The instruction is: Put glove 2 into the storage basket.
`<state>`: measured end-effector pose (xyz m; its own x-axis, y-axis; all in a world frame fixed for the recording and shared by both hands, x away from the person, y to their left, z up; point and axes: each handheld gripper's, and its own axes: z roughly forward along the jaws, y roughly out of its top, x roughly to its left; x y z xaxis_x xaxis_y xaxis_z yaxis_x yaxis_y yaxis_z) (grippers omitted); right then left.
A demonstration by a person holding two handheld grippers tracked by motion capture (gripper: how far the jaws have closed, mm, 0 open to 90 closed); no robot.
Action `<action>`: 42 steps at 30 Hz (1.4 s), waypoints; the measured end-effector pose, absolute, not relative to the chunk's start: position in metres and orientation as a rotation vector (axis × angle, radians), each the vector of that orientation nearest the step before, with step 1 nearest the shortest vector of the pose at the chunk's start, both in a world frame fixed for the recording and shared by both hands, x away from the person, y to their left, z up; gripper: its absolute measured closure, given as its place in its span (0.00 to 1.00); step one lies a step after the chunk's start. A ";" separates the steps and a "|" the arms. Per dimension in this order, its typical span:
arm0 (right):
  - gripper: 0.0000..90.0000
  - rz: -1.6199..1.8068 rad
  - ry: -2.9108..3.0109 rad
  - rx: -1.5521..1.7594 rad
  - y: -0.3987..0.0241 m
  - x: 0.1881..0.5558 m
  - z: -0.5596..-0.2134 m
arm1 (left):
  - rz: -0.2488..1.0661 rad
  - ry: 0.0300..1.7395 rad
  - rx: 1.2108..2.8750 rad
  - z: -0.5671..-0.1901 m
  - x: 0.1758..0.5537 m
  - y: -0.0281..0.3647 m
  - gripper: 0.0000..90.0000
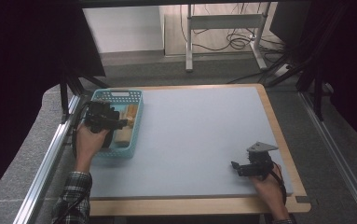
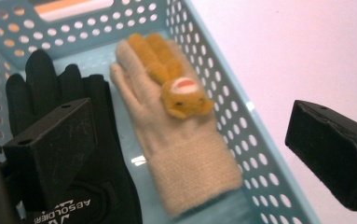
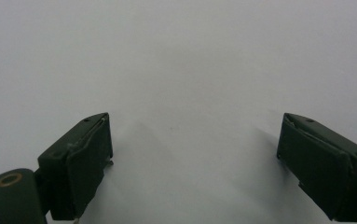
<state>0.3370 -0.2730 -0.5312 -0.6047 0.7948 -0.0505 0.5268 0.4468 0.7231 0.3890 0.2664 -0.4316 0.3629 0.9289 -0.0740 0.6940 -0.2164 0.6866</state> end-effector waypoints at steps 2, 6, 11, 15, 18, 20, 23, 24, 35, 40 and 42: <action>0.11 0.959 2.319 1.117 -0.273 0.337 -0.531 | 0.478 1.384 1.991 -0.430 0.387 0.264 0.02; 0.11 0.959 2.319 1.117 -0.273 0.337 -0.531 | 0.491 1.358 1.992 -0.428 0.383 0.259 0.02; 0.11 0.959 2.319 1.117 -0.273 0.337 -0.531 | 0.496 1.322 1.991 -0.425 0.378 0.251 0.01; 0.11 0.959 2.319 1.117 -0.273 0.337 -0.531 | 0.506 1.290 1.998 -0.423 0.373 0.243 0.01; 0.11 0.959 2.319 1.117 -0.273 0.337 -0.531 | 0.514 1.273 2.007 -0.422 0.370 0.238 0.01; 0.11 0.959 2.319 1.117 -0.273 0.337 -0.531 | 0.515 1.265 2.007 -0.422 0.368 0.235 0.01; 0.11 0.959 2.319 1.117 -0.273 0.337 -0.531 | 0.518 1.253 2.009 -0.422 0.367 0.233 0.01; 0.11 0.959 2.319 1.117 -0.273 0.337 -0.531 | 0.517 1.246 2.014 -0.422 0.365 0.231 0.01; 0.11 0.959 2.320 1.119 -0.273 0.337 -0.531 | 0.519 1.201 2.024 -0.421 0.358 0.221 0.01; 0.11 0.959 2.319 1.117 -0.273 0.337 -0.531 | 0.512 1.180 2.032 -0.422 0.353 0.215 0.01; 0.11 0.959 2.319 1.116 -0.273 0.337 -0.531 | 0.506 1.165 2.038 -0.422 0.351 0.212 0.01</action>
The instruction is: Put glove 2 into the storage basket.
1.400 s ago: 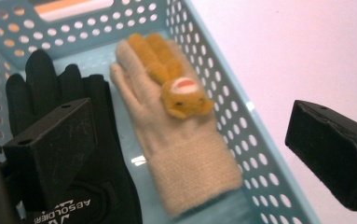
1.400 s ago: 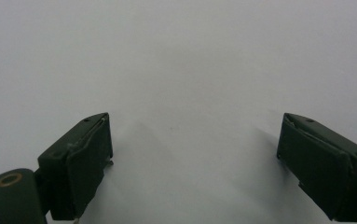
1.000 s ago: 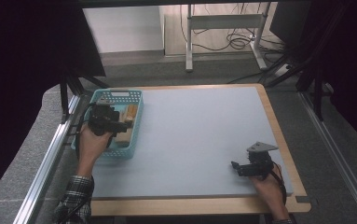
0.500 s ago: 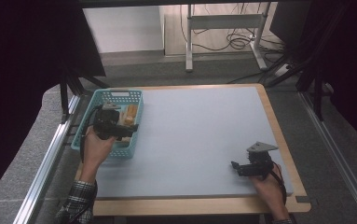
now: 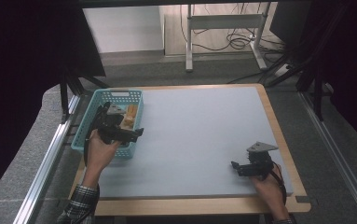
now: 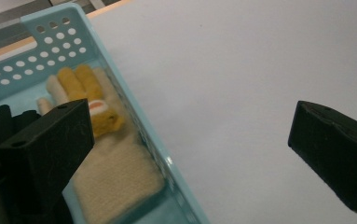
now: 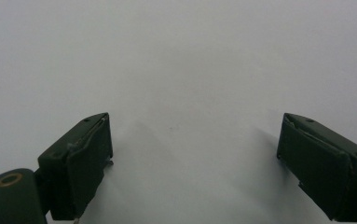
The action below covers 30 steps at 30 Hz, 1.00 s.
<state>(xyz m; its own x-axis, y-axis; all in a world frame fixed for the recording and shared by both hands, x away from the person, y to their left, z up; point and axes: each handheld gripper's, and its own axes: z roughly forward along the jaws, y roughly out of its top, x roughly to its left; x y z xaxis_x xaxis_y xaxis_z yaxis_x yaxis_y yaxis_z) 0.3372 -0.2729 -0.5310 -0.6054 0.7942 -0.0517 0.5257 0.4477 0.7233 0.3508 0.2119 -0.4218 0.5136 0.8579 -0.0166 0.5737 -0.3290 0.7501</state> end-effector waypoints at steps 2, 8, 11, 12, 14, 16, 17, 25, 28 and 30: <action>0.11 0.959 2.319 1.116 -0.273 0.337 -0.531 | 0.505 1.161 2.039 -0.422 0.350 0.211 0.01; 0.11 0.959 2.319 1.116 -0.273 0.337 -0.531 | 0.487 1.143 2.040 -0.423 0.346 0.205 0.01; 0.11 0.959 2.318 1.112 -0.273 0.337 -0.531 | 0.478 1.129 2.038 -0.424 0.342 0.201 0.01; 0.11 0.959 2.318 1.112 -0.273 0.337 -0.531 | 0.478 1.129 2.037 -0.425 0.341 0.199 0.01; 0.11 0.959 2.318 1.112 -0.273 0.337 -0.531 | 0.478 1.121 2.041 -0.425 0.341 0.199 0.01; 0.11 0.960 2.319 1.116 -0.273 0.337 -0.531 | 0.475 1.110 2.042 -0.425 0.338 0.195 0.01; 0.11 0.960 2.318 1.116 -0.273 0.337 -0.531 | 0.472 1.107 2.042 -0.425 0.337 0.194 0.01; 0.11 0.960 2.319 1.116 -0.273 0.337 -0.531 | 0.464 1.078 2.045 -0.427 0.331 0.185 0.01; 0.11 0.960 2.318 1.117 -0.273 0.337 -0.531 | 0.452 1.063 2.047 -0.429 0.327 0.180 0.01; 0.11 0.960 2.318 1.116 -0.273 0.337 -0.531 | 0.449 1.054 2.047 -0.430 0.326 0.178 0.01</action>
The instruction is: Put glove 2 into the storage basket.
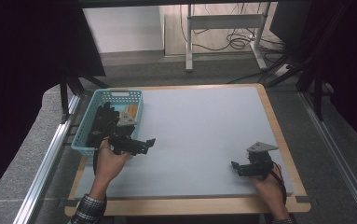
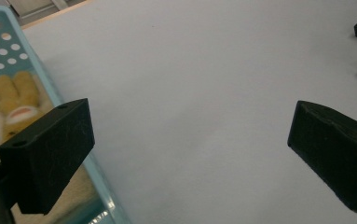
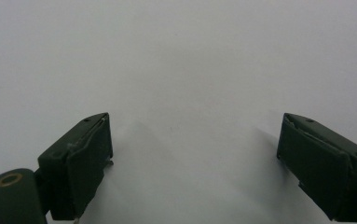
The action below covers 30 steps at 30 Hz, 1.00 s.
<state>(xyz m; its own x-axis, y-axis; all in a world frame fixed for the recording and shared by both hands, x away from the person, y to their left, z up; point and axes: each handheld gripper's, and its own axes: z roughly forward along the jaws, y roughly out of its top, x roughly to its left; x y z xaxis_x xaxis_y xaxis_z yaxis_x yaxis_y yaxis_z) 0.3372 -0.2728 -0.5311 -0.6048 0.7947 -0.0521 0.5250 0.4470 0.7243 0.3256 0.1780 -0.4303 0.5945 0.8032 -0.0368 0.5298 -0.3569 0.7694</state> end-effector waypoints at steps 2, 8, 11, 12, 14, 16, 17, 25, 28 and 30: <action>0.11 0.961 2.316 1.117 -0.273 0.337 -0.531 | 0.439 1.047 2.044 -0.432 0.324 0.176 0.01; 0.11 0.960 2.317 1.117 -0.273 0.337 -0.531 | 0.427 1.028 2.051 -0.437 0.321 0.167 0.01; 0.11 0.960 2.318 1.116 -0.273 0.337 -0.531 | 0.424 1.024 2.053 -0.440 0.320 0.164 0.01; 0.11 0.960 2.317 1.117 -0.273 0.337 -0.531 | 0.418 1.019 2.054 -0.442 0.319 0.162 0.01; 0.11 0.960 2.318 1.116 -0.273 0.337 -0.531 | 0.412 1.016 2.055 -0.444 0.318 0.159 0.01; 0.11 0.960 2.318 1.116 -0.273 0.337 -0.531 | 0.408 1.013 2.054 -0.445 0.317 0.158 0.01; 0.11 0.960 2.319 1.115 -0.273 0.337 -0.531 | 0.405 1.010 2.055 -0.446 0.317 0.157 0.01; 0.11 0.959 2.319 1.114 -0.273 0.337 -0.531 | 0.379 0.990 2.053 -0.455 0.315 0.145 0.01; 0.11 0.959 2.318 1.114 -0.273 0.337 -0.531 | 0.367 0.974 2.059 -0.459 0.314 0.139 0.01; 0.11 0.959 2.319 1.114 -0.273 0.337 -0.531 | 0.363 0.968 2.063 -0.461 0.313 0.136 0.01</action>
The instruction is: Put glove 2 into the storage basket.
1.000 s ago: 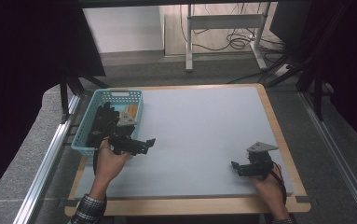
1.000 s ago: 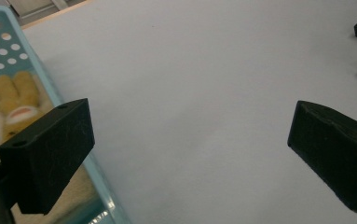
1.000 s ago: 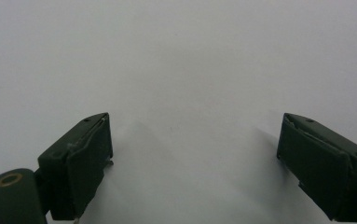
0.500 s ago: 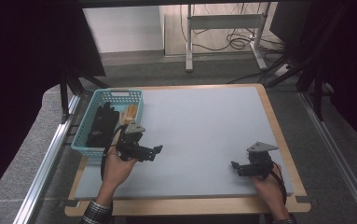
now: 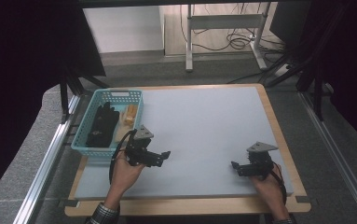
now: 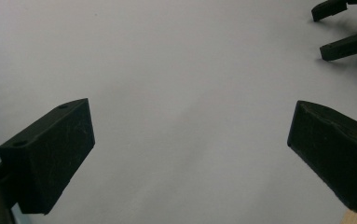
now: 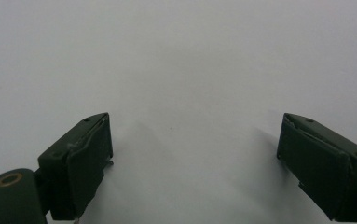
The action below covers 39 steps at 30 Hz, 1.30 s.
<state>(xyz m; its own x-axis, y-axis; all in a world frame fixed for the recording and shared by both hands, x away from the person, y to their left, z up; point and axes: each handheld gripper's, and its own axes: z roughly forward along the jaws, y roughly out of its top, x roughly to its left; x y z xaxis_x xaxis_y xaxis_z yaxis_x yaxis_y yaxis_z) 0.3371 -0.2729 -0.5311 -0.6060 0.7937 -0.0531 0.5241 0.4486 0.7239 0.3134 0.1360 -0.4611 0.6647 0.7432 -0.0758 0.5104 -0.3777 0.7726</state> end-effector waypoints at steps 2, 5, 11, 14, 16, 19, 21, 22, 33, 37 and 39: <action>0.11 0.959 2.318 1.114 -0.273 0.337 -0.531 | 0.362 0.958 2.066 -0.463 0.313 0.133 0.01; 0.11 0.959 2.318 1.114 -0.273 0.337 -0.531 | 0.355 0.947 2.066 -0.464 0.311 0.131 0.01; 0.11 0.959 2.318 1.114 -0.273 0.337 -0.531 | 0.355 0.912 2.080 -0.468 0.307 0.120 0.01; 0.11 0.959 2.318 1.114 -0.273 0.337 -0.531 | 0.337 0.895 2.086 -0.471 0.304 0.114 0.01; 0.11 0.959 2.319 1.114 -0.273 0.337 -0.531 | 0.328 0.890 2.090 -0.472 0.304 0.112 0.01; 0.11 0.959 2.319 1.114 -0.273 0.337 -0.531 | 0.310 0.878 2.093 -0.475 0.302 0.107 0.00; 0.11 0.959 2.319 1.114 -0.273 0.337 -0.531 | 0.302 0.873 2.096 -0.478 0.301 0.104 0.00; 0.11 0.960 2.318 1.114 -0.273 0.337 -0.531 | 0.294 0.865 2.099 -0.480 0.300 0.101 0.00; 0.11 0.960 2.318 1.114 -0.273 0.337 -0.531 | 0.280 0.837 2.121 -0.496 0.298 0.091 0.00; 0.11 0.960 2.318 1.114 -0.273 0.337 -0.531 | 0.286 0.829 2.138 -0.504 0.297 0.087 0.00; 0.11 0.959 2.318 1.114 -0.273 0.337 -0.531 | 0.291 0.825 2.152 -0.510 0.296 0.085 0.00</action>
<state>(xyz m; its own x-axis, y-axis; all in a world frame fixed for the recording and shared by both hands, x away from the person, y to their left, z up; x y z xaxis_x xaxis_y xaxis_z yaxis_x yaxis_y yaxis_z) 0.3370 -0.2728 -0.5311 -0.6057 0.7939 -0.0541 0.5238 0.4490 0.7239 0.2959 0.0847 -0.5097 0.7611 0.6454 -0.0644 0.4628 -0.4708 0.7511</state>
